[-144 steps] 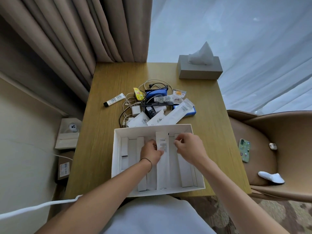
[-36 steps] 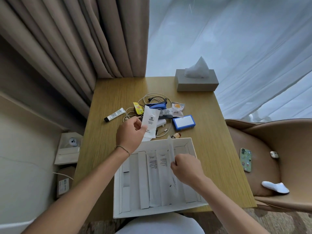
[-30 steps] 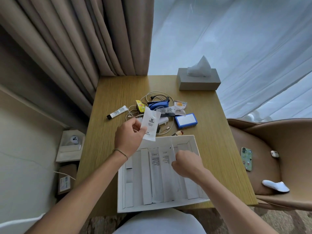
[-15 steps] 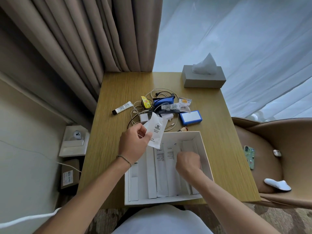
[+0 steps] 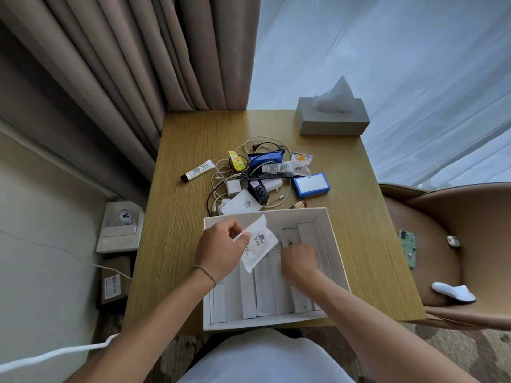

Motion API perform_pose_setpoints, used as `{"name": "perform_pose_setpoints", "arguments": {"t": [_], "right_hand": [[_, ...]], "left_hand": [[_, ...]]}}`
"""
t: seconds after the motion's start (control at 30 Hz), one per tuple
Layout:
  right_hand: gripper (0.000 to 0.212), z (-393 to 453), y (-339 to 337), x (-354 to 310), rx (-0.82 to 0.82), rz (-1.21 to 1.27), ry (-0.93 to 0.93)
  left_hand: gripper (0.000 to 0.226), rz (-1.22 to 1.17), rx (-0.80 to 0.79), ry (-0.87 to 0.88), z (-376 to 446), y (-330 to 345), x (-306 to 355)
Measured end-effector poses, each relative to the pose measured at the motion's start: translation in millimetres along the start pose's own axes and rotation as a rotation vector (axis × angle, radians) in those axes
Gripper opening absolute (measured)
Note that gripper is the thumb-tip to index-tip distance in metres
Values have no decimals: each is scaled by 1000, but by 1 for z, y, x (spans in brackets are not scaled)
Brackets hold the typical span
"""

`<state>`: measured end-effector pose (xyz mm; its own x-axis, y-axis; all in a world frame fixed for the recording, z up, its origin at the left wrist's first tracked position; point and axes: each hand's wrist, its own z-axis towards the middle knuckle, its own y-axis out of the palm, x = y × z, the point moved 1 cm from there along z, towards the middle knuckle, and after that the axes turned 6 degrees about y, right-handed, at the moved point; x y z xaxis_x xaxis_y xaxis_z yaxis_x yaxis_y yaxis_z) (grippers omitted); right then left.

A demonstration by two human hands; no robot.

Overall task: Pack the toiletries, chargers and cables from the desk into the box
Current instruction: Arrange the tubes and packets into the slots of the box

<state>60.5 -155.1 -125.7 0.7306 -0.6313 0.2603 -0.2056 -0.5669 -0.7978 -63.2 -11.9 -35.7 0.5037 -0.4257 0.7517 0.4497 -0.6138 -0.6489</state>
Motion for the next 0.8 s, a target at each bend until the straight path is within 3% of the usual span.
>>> {"name": "perform_pose_setpoints", "arguments": {"t": [0.17,0.6,0.8], "right_hand": [[27,1,6,-2,90,-4,-58],[14,-17,7,6,-45,-37,-157],[15,-12,-5,19,-48,47,-114]], "left_hand": [[25,53,-34,-25,-2,5,-2],[21,145,-155,-58,-1,14,-9],[12,293,-283,27,-1,20,-4]]}}
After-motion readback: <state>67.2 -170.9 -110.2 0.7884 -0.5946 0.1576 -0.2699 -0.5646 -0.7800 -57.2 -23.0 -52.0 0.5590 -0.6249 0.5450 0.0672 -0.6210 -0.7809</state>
